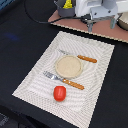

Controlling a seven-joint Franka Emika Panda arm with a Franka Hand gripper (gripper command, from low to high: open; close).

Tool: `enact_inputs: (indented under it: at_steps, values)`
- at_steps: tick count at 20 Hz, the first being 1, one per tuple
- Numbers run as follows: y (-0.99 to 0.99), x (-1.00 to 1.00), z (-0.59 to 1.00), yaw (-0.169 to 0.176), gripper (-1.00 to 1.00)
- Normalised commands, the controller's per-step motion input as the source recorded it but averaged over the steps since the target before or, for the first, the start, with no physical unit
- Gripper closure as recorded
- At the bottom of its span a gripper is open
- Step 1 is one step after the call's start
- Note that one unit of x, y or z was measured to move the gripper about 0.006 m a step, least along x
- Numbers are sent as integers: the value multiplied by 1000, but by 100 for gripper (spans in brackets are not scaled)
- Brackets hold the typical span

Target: Interact with the objects in diverse but meaningful ways.

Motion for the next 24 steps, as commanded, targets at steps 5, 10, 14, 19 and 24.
enact_inputs:
  at_steps: [5,10,14,19,24]
  values:
    - [-847,287,-37,-50,-100]
    - [-841,211,-107,-58,-100]
    - [-810,131,-202,-56,-100]
    - [-713,-82,-324,-45,-100]
    - [-669,-273,-307,-41,-100]
